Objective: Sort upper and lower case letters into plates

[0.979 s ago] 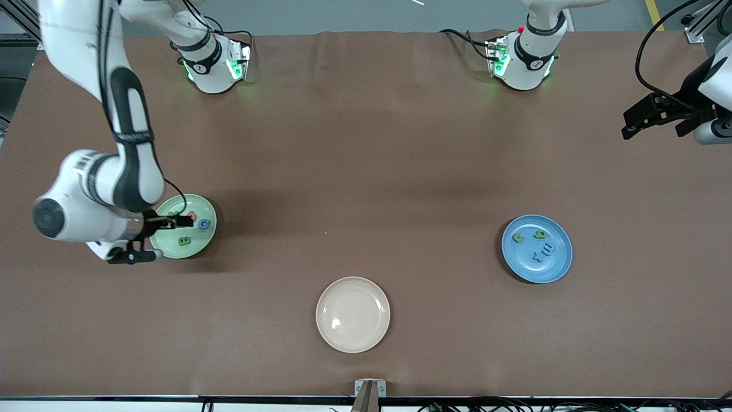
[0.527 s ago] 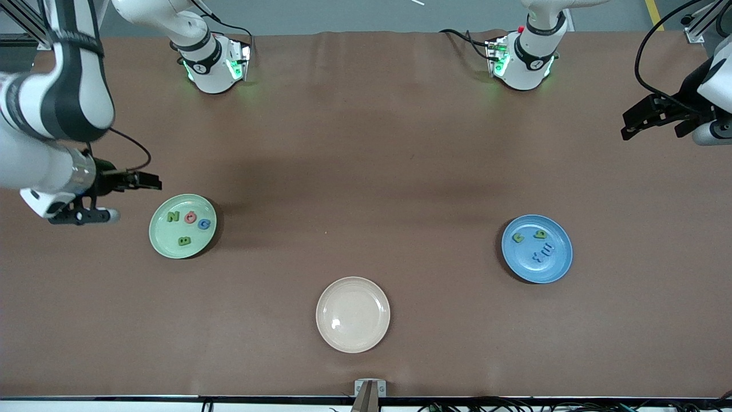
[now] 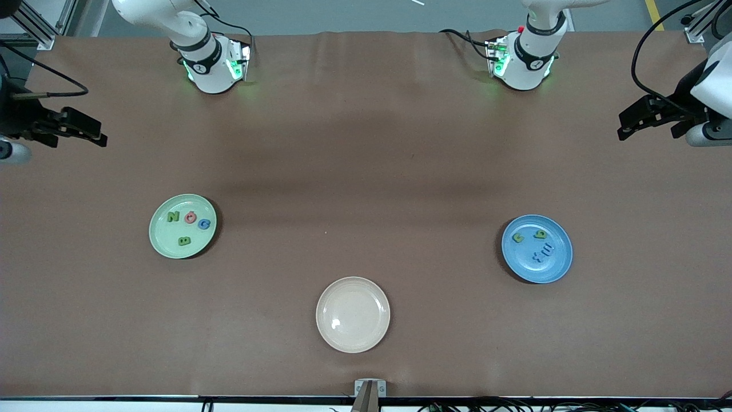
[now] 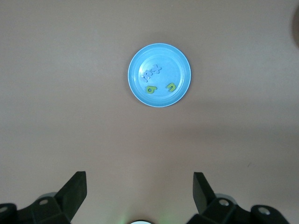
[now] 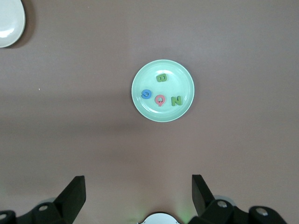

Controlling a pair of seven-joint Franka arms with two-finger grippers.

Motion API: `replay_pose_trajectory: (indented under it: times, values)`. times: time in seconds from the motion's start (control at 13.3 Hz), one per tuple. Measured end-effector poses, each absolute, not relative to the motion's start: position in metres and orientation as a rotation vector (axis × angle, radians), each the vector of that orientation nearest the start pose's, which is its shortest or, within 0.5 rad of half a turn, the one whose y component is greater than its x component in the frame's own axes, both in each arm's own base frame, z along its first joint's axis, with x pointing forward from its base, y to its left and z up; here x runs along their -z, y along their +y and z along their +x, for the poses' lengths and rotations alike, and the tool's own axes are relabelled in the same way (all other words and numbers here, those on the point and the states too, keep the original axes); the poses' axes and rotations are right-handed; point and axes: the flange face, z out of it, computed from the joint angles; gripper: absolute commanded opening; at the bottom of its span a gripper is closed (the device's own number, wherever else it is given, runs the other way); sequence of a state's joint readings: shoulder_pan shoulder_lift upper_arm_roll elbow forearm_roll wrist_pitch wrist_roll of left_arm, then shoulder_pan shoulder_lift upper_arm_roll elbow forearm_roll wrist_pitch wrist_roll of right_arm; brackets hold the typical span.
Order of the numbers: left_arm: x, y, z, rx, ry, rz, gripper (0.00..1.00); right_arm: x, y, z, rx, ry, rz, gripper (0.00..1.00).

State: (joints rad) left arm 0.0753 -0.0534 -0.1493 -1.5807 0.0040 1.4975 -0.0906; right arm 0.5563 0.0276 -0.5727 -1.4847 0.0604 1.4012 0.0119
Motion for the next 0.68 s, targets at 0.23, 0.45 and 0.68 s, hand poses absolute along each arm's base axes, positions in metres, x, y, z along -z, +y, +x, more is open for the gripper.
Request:
replay_pose_trajectory:
  times: [0.23, 0.45, 0.68]
  values:
    - [-0.644, -0.045, 0.522, -0.044, -0.009, -3.123, 1.0, -0.633, 0.004, 0.55, -0.156, 0.039, -3.1, 1.0]
    - [-0.647, -0.046, 0.515, -0.035, -0.006, -3.121, 1.0, -0.632, 0.005, 0.553, -0.137, 0.04, -3.103, 1.0]
    - [-0.648, -0.05, 0.514, -0.033, 0.008, -3.12, 1.0, -0.633, 0.001, 0.553, -0.133, 0.049, -3.103, 1.0]
